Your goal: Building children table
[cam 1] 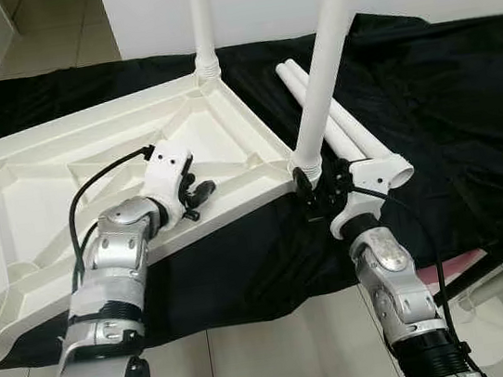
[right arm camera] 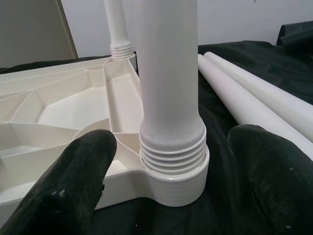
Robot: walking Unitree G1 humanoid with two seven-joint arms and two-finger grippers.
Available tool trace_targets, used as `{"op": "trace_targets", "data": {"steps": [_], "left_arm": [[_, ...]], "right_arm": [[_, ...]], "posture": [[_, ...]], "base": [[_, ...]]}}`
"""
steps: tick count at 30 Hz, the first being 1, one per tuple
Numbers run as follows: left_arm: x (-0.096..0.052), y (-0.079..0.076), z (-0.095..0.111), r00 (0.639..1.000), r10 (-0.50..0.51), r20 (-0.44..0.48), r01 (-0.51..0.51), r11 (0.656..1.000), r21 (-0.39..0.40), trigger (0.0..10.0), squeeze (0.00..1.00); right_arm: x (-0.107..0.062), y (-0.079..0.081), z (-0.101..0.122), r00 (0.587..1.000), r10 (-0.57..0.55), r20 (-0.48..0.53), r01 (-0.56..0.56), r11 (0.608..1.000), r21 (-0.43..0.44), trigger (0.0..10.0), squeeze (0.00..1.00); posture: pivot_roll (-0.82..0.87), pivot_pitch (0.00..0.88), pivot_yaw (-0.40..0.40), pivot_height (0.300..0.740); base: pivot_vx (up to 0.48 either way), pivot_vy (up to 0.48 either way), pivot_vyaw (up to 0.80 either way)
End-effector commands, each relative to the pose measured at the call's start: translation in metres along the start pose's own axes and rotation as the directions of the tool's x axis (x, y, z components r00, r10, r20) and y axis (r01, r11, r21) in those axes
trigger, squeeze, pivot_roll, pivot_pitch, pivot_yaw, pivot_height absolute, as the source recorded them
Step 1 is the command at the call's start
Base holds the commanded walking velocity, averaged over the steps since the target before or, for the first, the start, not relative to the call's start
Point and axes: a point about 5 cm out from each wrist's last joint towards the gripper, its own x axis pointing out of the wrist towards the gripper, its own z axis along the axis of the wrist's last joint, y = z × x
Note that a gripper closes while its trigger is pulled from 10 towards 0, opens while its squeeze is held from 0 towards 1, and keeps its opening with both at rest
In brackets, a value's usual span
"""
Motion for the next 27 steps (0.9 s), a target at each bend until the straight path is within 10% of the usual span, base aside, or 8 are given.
{"op": "trace_targets", "data": {"steps": [1, 15, 16, 22, 23, 27], "left_arm": [[-0.008, 0.012, 0.0, 0.992, 0.121, -0.022, -0.122, 0.992, -0.025, 10.0, 0.0], [-0.025, 0.006, 0.001, 0.999, -0.047, -0.013, 0.046, 0.995, -0.09, 10.0, 0.0], [-0.026, 0.005, 0.001, 0.998, -0.061, -0.003, 0.06, 0.993, -0.101, 10.0, 1.0], [-0.03, -0.003, 0.003, 0.992, -0.123, 0.006, 0.123, 0.991, -0.059, 10.0, 1.0], [-0.031, -0.008, 0.005, 0.987, -0.159, 0.02, 0.16, 0.985, -0.061, 10.0, 0.0], [-0.035, -0.018, 0.009, 0.968, -0.243, 0.059, 0.248, 0.963, -0.103, 10.0, 0.0]], "right_arm": [[-0.002, -0.003, -0.003, 1.0, -0.013, -0.005, 0.013, 1.0, -0.008, 10.0, 0.0], [-0.004, -0.009, -0.007, 1.0, -0.021, -0.019, 0.021, 0.999, -0.026, 10.0, 0.0], [-0.004, -0.008, -0.007, 1.0, -0.019, -0.021, 0.019, 0.999, -0.027, 10.0, 0.0], [-0.003, -0.007, -0.008, 1.0, -0.013, -0.024, 0.012, 1.0, -0.028, 10.0, 0.0], [-0.003, -0.007, -0.008, 1.0, -0.011, -0.025, 0.01, 1.0, -0.029, 10.0, 0.0], [-0.002, -0.007, -0.009, 1.0, -0.008, -0.027, 0.007, 0.999, -0.032, 10.0, 0.0]], "posture": [[-0.04, 0.098, -0.01, 0.74], [-0.03, 0.095, -0.023, 0.74], [-0.03, 0.095, -0.025, 0.74], [-0.03, 0.094, -0.031, 0.74], [-0.03, 0.093, -0.032, 0.74], [-0.03, 0.093, -0.034, 0.74]], "base": [[0.0, 0.0, 0.0], [0.0, 0.0, 0.0], [0.0, 0.0, 0.0], [0.0, 0.0, 0.0], [0.0, 0.0, 0.0], [0.0, 0.0, 0.0]]}}
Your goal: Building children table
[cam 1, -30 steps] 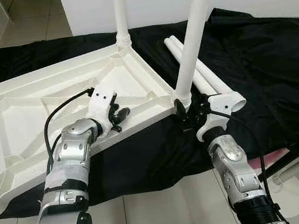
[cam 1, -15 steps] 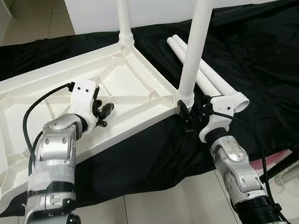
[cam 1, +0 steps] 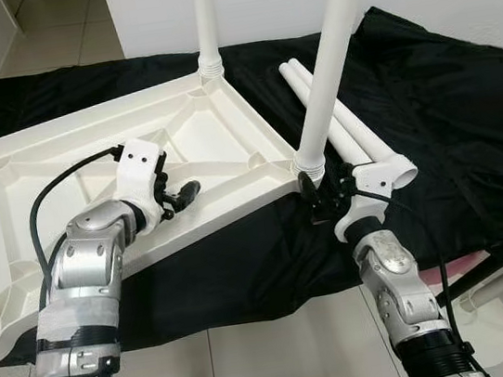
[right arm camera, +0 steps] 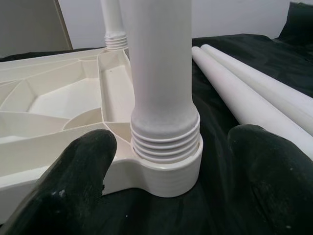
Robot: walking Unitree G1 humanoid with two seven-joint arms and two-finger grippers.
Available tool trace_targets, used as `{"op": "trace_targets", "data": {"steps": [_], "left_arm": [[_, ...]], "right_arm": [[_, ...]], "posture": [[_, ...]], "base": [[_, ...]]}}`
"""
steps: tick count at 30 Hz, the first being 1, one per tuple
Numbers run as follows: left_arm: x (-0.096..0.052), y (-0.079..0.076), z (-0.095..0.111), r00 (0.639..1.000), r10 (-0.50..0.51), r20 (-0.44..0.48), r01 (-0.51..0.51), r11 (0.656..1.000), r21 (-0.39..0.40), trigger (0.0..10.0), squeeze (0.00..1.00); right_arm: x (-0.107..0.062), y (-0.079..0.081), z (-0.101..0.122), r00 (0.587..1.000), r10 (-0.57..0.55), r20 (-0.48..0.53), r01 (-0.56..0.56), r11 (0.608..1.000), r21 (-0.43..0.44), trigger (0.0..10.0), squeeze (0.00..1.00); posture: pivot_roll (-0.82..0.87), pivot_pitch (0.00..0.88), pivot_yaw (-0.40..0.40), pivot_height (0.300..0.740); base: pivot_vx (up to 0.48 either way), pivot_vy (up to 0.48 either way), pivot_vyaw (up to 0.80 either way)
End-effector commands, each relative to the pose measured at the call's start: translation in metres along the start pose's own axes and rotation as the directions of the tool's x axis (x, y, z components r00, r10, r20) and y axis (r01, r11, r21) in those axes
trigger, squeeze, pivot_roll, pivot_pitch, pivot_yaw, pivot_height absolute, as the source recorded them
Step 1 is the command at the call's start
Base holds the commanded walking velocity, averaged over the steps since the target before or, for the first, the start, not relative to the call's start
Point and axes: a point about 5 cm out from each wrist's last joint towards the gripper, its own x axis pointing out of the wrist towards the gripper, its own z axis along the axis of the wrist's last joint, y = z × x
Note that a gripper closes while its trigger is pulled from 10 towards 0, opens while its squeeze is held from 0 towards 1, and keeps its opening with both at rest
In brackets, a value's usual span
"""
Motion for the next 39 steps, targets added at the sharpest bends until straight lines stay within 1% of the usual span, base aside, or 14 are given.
{"op": "trace_targets", "data": {"steps": [1, 5, 9, 11, 14, 17, 21, 24, 27, 28, 34, 36, 37, 39], "left_arm": [[-0.003, -0.017, 0.001, 0.971, -0.239, 0.009, 0.239, 0.971, -0.024, 10.0, 0.0], [-0.006, -0.022, 0.002, 0.961, -0.276, 0.013, 0.276, 0.961, -0.032, 10.0, 0.0], [-0.003, -0.023, -0.007, 0.964, -0.263, -0.046, 0.262, 0.965, -0.007, 10.0, 0.0], [0.001, -0.021, -0.016, 0.971, -0.216, -0.1, 0.219, 0.976, 0.02, 10.0, 0.0], [0.006, -0.019, -0.022, 0.977, -0.16, -0.145, 0.167, 0.985, 0.038, 10.0, 0.0], [0.008, -0.018, -0.024, 0.978, -0.138, -0.156, 0.146, 0.988, 0.045, 10.0, 0.0], [0.019, -0.011, -0.023, 0.986, -0.027, -0.164, 0.037, 0.998, 0.059, 10.0, 0.0], [0.021, -0.008, -0.022, 0.986, -0.002, -0.166, 0.011, 0.999, 0.053, 10.0, 0.0], [0.024, -0.005, -0.024, 0.982, 0.031, -0.184, -0.018, 0.997, 0.074, 10.0, 0.0], [0.026, -0.003, -0.025, 0.979, 0.054, -0.195, -0.036, 0.995, 0.095, 10.0, 0.0], [0.029, -0.002, -0.026, 0.975, 0.075, -0.208, -0.047, 0.99, 0.134, 10.0, 0.0], [0.031, -0.002, -0.027, 0.973, 0.078, -0.215, -0.046, 0.987, 0.153, 10.0, 0.0], [0.031, -0.002, -0.027, 0.973, 0.078, -0.215, -0.046, 0.987, 0.153, 10.0, 0.0], [0.032, -0.002, -0.027, 0.973, 0.08, -0.217, -0.046, 0.987, 0.156, 10.0, 0.0]], "right_arm": [[-0.001, -0.001, -0.003, 1.0, 0.005, -0.008, -0.005, 1.0, -0.013, 10.0, 0.0], [-0.001, -0.001, -0.004, 1.0, 0.005, -0.01, -0.005, 1.0, -0.016, 10.0, 0.0], [0.0, 0.0, -0.004, 1.0, 0.002, -0.012, -0.002, 1.0, -0.014, 10.0, 0.0], [0.001, 0.0, -0.005, 1.0, 0.003, -0.012, -0.004, 1.0, -0.013, 10.0, 0.0], [0.001, 0.001, -0.005, 1.0, 0.005, -0.012, -0.005, 1.0, -0.013, 10.0, 0.0], [0.001, 0.002, -0.005, 1.0, 0.006, -0.012, -0.006, 1.0, -0.012, 10.0, 0.0], [0.001, 0.003, -0.005, 1.0, 0.005, -0.01, -0.005, 1.0, -0.011, 10.0, 0.0], [0.001, 0.003, -0.005, 1.0, 0.005, -0.01, -0.005, 1.0, -0.011, 10.0, 0.0], [0.001, 0.004, -0.006, 1.0, 0.012, -0.015, -0.013, 1.0, -0.01, 10.0, 0.0], [0.0, 0.006, -0.008, 0.999, 0.034, -0.029, -0.034, 0.999, -0.008, 10.0, 0.0], [-0.001, 0.012, -0.011, 0.995, 0.085, -0.044, -0.085, 0.996, -0.003, 10.0, 0.0], [-0.004, 0.018, -0.013, 0.985, 0.163, -0.06, -0.162, 0.987, 0.006, 10.0, 0.0], [-0.004, 0.018, -0.013, 0.985, 0.163, -0.06, -0.162, 0.987, 0.006, 10.0, 0.0], [-0.009, 0.024, -0.015, 0.961, 0.261, -0.088, -0.263, 0.965, -0.012, 10.0, 0.0]], "posture": [[-0.03, 0.093, -0.034, 0.74], [-0.03, 0.093, -0.032, 0.74], [-0.03, 0.091, -0.03, 0.74], [-0.03, 0.091, -0.028, 0.74], [-0.03, 0.09, -0.027, 0.74], [-0.03, 0.09, -0.024, 0.74], [-0.03, 0.091, -0.02, 0.74], [-0.04, 0.091, -0.018, 0.74], [-0.03, 0.09, -0.017, 0.74], [-0.04, 0.087, -0.014, 0.74], [-0.04, 0.085, -0.013, 0.74], [-0.04, 0.084, -0.012, 0.74], [-0.04, 0.084, -0.012, 0.74], [-0.04, 0.081, -0.008, 0.74]], "base": [[0.0, 0.0, 0.0], [0.0, 0.0, 0.0], [0.0, 0.0, 0.0], [0.0, 0.0, 0.0], [0.0, 0.0, 0.0], [0.0, 0.0, 0.0], [0.0, 0.0, 0.0], [0.0, 0.0, 0.0], [0.0, 0.0, 0.0], [0.0, 0.0, 0.0], [0.0, 0.0, 0.0], [0.0, 0.0, 0.0], [0.0, 0.0, 0.0], [0.0, 0.0, 0.0]]}}
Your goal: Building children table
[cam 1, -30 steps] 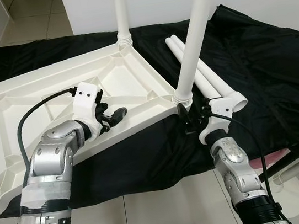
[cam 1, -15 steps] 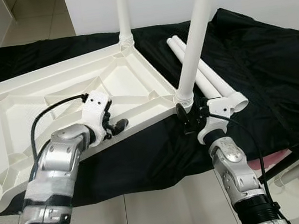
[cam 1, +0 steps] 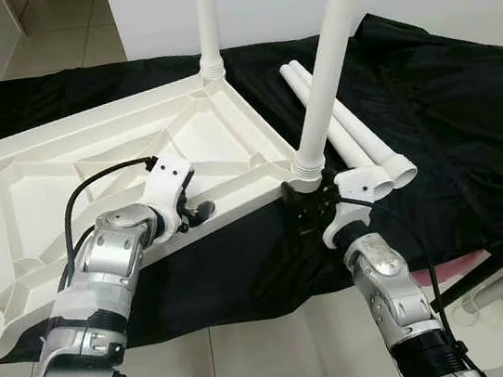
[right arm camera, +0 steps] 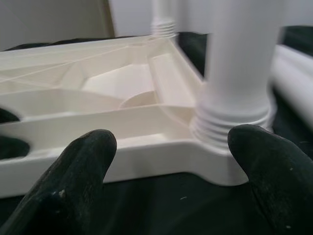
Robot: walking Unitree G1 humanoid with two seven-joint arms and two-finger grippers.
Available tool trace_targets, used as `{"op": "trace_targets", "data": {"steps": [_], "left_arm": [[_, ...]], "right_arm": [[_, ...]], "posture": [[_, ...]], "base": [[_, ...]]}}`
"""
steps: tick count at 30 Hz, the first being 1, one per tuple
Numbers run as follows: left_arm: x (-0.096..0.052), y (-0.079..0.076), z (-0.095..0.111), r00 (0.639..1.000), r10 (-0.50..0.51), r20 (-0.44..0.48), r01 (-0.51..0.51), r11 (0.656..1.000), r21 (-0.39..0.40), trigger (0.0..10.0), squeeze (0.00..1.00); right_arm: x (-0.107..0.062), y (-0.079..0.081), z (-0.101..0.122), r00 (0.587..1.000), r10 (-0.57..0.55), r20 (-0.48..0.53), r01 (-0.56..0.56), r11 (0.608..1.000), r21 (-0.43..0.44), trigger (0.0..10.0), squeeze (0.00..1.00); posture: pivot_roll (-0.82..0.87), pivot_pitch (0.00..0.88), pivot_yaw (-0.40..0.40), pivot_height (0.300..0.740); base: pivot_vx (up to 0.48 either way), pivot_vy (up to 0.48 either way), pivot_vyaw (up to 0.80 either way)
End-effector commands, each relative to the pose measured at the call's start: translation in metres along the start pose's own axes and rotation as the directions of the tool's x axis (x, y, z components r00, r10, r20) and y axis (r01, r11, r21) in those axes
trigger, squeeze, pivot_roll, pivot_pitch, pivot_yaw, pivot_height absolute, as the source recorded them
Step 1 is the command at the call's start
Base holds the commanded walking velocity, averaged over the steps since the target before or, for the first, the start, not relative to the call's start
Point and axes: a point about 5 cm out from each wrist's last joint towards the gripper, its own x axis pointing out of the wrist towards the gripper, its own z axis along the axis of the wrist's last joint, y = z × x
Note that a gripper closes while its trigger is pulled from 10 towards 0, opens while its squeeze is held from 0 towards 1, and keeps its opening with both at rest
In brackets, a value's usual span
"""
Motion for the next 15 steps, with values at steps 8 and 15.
{"op": "trace_targets", "data": {"steps": [8, 15], "left_arm": [[0.0061, 0.0035, -0.0067, 0.994, 0.105, -0.043, -0.103, 0.994, 0.036, 10.0, 0.0], [0.0082, 0.0025, -0.008, 0.991, 0.127, -0.039, -0.125, 0.991, 0.04, 0.0, 0.0]], "right_arm": [[-0.0123, 0.0013, -0.0146, 0.981, 0.158, -0.112, -0.167, 0.983, -0.08, 10.0, 0.0], [-0.0116, -0.0042, -0.0131, 0.984, 0.139, -0.11, -0.148, 0.985, -0.086, 10.0, 0.0]], "posture": [[-0.04, 0.081, -0.005, 0.74], [-0.04, 0.081, -0.005, 0.74]], "base": [[0.0, 0.0, 0.0], [0.0, 0.0, 0.0]]}}
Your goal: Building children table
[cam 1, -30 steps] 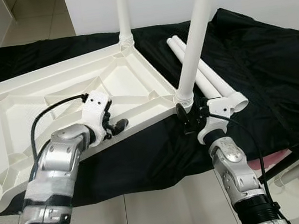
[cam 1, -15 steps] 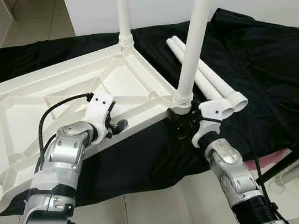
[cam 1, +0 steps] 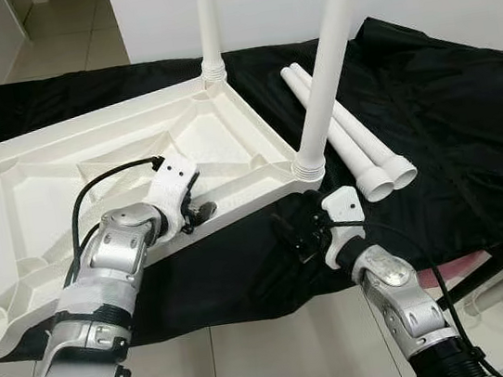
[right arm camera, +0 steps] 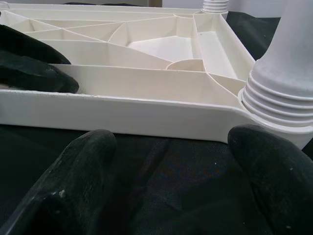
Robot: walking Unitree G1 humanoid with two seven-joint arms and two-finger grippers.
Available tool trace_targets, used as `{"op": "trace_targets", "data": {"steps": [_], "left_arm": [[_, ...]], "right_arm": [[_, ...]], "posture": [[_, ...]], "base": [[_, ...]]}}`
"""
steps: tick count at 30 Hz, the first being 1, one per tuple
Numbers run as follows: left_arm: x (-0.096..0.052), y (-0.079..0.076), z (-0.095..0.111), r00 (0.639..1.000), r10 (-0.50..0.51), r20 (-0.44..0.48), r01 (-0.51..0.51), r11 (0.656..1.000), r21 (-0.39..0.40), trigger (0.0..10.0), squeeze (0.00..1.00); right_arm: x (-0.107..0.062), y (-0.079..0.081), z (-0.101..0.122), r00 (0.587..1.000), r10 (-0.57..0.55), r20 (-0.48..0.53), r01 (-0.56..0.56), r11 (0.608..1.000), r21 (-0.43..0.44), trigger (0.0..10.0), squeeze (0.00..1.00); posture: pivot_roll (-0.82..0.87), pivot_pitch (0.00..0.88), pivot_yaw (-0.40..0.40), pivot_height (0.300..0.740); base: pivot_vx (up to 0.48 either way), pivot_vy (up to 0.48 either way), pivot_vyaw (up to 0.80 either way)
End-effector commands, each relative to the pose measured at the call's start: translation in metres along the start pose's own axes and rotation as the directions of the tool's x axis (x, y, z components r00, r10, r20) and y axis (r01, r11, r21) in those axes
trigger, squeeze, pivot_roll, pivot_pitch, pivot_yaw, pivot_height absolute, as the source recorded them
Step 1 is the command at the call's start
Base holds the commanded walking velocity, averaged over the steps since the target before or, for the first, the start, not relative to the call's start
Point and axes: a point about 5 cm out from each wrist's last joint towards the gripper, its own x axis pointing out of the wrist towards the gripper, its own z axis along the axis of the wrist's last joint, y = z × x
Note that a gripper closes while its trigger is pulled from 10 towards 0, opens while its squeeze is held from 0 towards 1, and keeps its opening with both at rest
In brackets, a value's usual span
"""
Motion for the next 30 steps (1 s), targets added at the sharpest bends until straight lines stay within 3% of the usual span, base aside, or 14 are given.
{"op": "trace_targets", "data": {"steps": [1, 15, 20, 21, 22, 30], "left_arm": [[0.003, 0.003, -0.008, 0.992, 0.119, -0.028, -0.119, 0.993, 0.002, 0.0, 0.0], [0.012, -0.006, 0.001, 0.991, 0.129, 0.019, -0.13, 0.991, 0.017, 0.0, 0.0], [0.017, -0.018, 0.012, 0.993, 0.086, 0.083, -0.09, 0.995, 0.049, 0.0, 0.0], [0.017, -0.02, 0.013, 0.993, 0.078, 0.093, -0.083, 0.995, 0.054, 1.2, 0.0], [0.018, -0.021, 0.015, 0.992, 0.077, 0.101, -0.084, 0.995, 0.062, 10.0, 0.0], [0.009, -0.012, 0.029, 0.974, 0.066, 0.216, -0.065, 0.998, -0.013, 10.0, 0.0]], "right_arm": [[-0.002, -0.005, -0.003, 1.0, -0.013, -0.023, 0.013, 1.0, 0.003, 10.0, 0.0], [-0.003, -0.007, -0.002, 0.999, -0.02, -0.029, 0.019, 1.0, -0.008, 10.0, 0.0], [-0.002, -0.008, -0.002, 0.999, -0.04, -0.027, 0.04, 0.999, -0.011, 10.0, 0.0], [-0.002, -0.008, -0.003, 0.999, -0.043, -0.026, 0.042, 0.999, -0.01, 10.0, 0.0], [-0.002, -0.008, -0.003, 0.999, -0.046, -0.025, 0.046, 0.999, -0.009, 10.0, 0.0], [-0.002, -0.011, -0.001, 0.997, -0.081, -0.015, 0.081, 0.997, 0.002, 10.0, 0.0]], "posture": [[-0.04, 0.081, -0.005, 0.74], [-0.05, 0.086, -0.003, 0.74], [-0.05, 0.085, 0.005, 0.74], [-0.06, 0.083, 0.007, 0.74], [-0.05, 0.081, 0.007, 0.74], [-0.05, 0.073, 0.009, 0.74]], "base": [[0.0, 0.0, 0.0], [0.0, 0.0, 0.0], [0.0, 0.0, 0.0], [0.0, 0.0, 0.0], [0.0, 0.0, 0.0], [0.0, 0.0, 0.0]]}}
